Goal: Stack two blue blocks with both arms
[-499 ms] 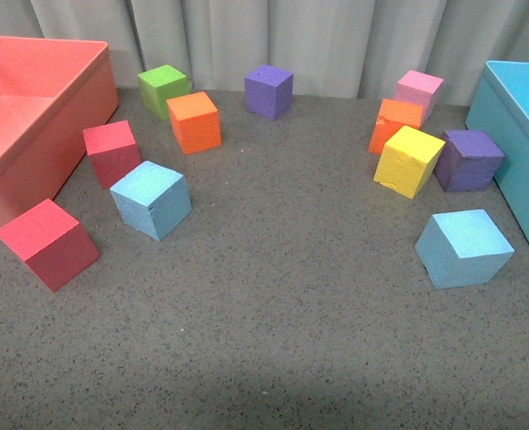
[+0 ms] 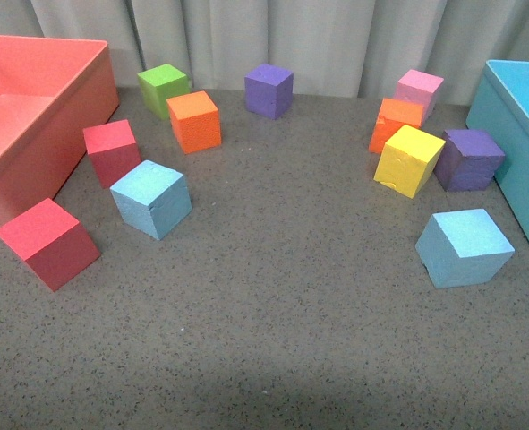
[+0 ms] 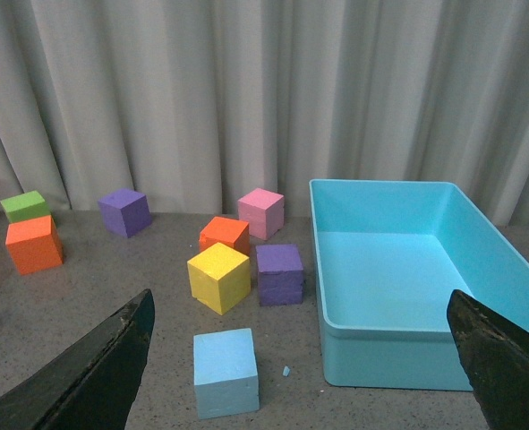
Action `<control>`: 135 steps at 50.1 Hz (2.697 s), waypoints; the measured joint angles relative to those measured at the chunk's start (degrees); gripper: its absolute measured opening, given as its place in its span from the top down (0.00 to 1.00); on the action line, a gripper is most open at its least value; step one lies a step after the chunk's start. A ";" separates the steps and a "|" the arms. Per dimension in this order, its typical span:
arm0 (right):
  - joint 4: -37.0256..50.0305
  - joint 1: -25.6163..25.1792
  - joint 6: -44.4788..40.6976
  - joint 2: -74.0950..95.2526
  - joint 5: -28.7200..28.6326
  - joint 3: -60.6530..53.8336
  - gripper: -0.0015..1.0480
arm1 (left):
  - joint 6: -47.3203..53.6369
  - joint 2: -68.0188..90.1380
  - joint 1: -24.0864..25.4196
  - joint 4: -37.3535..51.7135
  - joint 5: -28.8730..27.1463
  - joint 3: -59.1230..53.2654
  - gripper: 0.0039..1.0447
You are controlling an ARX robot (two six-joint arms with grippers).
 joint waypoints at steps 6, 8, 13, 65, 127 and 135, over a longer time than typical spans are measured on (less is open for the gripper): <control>0.00 0.00 -0.02 0.00 0.00 0.00 0.09 | 0.00 0.00 0.00 0.00 0.00 0.00 0.06; 0.00 0.00 0.00 0.00 0.00 0.00 0.09 | 0.00 0.00 0.00 0.00 0.00 0.00 0.06; 0.00 0.00 -0.02 0.00 0.02 0.00 0.09 | 0.00 0.00 0.00 0.00 0.00 0.00 0.06; 12.31 -2.97 -9.86 49.29 1.86 10.60 0.09 | 0.00 0.00 0.00 0.00 0.00 0.00 0.06; -0.33 6.40 -1.46 114.53 -3.54 51.63 0.09 | 0.02 0.00 0.00 0.00 0.00 0.00 0.06; -0.50 6.75 -1.09 119.01 -2.27 54.66 0.32 | 0.00 0.00 0.00 0.00 0.00 0.00 0.06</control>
